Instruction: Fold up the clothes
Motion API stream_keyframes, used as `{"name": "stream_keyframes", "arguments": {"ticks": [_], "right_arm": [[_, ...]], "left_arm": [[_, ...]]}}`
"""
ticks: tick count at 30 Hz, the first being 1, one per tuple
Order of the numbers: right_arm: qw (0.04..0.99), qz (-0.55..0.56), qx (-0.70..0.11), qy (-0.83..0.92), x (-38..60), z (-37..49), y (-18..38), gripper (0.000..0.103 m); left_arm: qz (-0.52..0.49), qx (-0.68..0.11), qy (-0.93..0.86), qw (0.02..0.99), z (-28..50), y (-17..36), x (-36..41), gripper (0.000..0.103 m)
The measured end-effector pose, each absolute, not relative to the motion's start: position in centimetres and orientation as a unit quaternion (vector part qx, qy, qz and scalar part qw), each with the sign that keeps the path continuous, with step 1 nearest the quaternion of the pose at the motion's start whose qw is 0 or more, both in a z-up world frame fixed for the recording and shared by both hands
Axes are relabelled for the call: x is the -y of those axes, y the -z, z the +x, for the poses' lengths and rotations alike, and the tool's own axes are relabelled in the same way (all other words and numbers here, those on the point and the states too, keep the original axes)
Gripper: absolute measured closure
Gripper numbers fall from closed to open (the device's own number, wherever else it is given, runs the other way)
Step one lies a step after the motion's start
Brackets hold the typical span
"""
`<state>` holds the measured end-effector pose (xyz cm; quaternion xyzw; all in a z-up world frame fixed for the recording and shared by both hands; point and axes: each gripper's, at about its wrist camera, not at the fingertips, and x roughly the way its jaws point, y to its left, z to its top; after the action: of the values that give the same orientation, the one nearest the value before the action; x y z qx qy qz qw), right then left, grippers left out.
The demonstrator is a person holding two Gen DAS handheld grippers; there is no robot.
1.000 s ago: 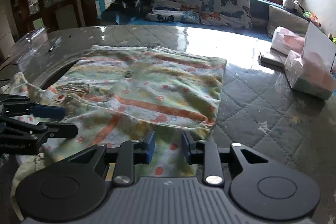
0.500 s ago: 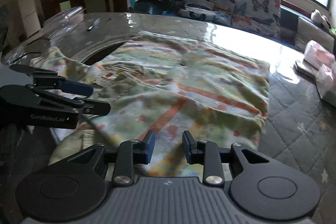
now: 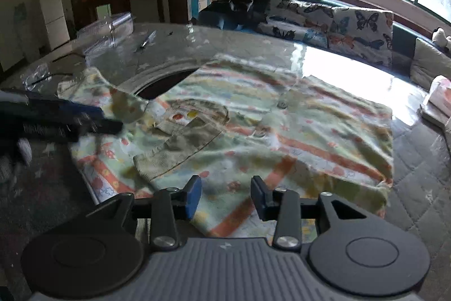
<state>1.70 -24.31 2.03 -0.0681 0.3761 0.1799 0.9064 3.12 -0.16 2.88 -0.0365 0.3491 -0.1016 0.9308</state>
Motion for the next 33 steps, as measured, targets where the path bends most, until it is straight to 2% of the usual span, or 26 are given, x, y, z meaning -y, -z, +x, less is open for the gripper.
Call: {"name": "stream_keyframes", "arguments": {"ticks": [11,16,24,28,29,30,32,33], "right_arm": [[0.908,-0.068,-0.372,-0.182,23.9,1.4,-2.1,0.06],[0.909,-0.066,-0.369,-0.182,23.9,1.2,-2.3,0.056],[0.911,-0.062,-0.367,-0.179,23.9,0.9,-2.5,0.051],[0.911,-0.06,-0.368,-0.177,23.8,0.8,-2.4,0.051],[0.911,-0.06,-0.368,-0.177,23.9,0.8,-2.4,0.051],[0.911,-0.059,-0.368,-0.176,23.9,0.7,-2.4,0.051],[0.912,-0.057,-0.367,-0.175,24.0,0.7,-2.5,0.051],[0.912,-0.056,-0.367,-0.174,24.1,0.6,-2.5,0.051]], "left_arm": [[-0.077,-0.327,-0.08,0.938,4.3,-2.7,-9.3,0.046],[-0.098,-0.322,-0.15,0.93,5.3,-2.3,-12.8,0.038],[-0.105,-0.329,-0.165,0.924,6.4,-1.4,-14.3,0.041],[-0.102,-0.325,-0.164,0.926,6.5,-1.3,-14.3,0.058],[-0.103,-0.324,-0.162,0.926,6.5,-1.3,-14.3,0.067],[-0.106,-0.324,-0.159,0.927,6.5,-1.3,-14.4,0.069],[-0.119,-0.323,-0.15,0.927,6.4,-1.3,-14.5,0.085],[-0.125,-0.323,-0.146,0.927,6.3,-1.5,-14.4,0.089]]}}
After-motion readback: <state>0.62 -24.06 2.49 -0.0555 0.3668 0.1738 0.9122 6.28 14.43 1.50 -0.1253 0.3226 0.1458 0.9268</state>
